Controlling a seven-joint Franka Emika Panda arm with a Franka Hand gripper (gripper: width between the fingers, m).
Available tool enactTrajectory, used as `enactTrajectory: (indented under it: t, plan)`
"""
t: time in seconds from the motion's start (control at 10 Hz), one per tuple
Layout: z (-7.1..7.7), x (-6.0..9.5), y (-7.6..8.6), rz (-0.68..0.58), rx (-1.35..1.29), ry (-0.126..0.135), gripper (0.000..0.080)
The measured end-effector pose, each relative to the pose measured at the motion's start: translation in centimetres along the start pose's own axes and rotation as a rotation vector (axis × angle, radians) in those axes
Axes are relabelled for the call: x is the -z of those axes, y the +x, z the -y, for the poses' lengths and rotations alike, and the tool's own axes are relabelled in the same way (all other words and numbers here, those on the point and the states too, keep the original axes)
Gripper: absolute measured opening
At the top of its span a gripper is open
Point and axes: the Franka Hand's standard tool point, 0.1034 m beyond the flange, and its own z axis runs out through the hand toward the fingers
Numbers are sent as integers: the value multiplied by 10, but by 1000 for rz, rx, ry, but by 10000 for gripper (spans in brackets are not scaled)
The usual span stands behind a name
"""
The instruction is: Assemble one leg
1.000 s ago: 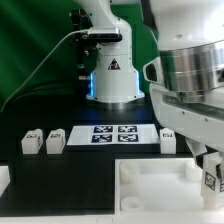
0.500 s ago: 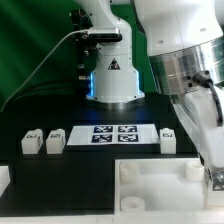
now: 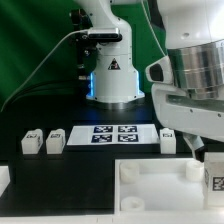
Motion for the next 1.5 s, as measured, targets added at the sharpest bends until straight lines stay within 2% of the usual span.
enactTrajectory:
  t: [0.2, 0.3, 0.4, 0.5, 0.6, 0.7, 0.8, 0.9, 1.1, 1.5]
  plan:
    - [-1, -1, 1, -5, 210, -9, 649]
    - [-3, -2, 5, -28, 460, -45, 649]
    - [-2, -2, 8, -32, 616, -57, 649]
    - [-2, -2, 10, -32, 730, -61, 649]
    - [-2, -3, 10, -30, 737, -57, 649]
    - [-1, -3, 9, -30, 708, -56, 552]
    - [-1, -3, 9, -30, 700, -55, 416]
    - [-2, -3, 10, -33, 602, -54, 296]
    - [-4, -3, 12, -39, 387, -52, 296]
    - [-5, -5, 6, -9, -384, -11, 296]
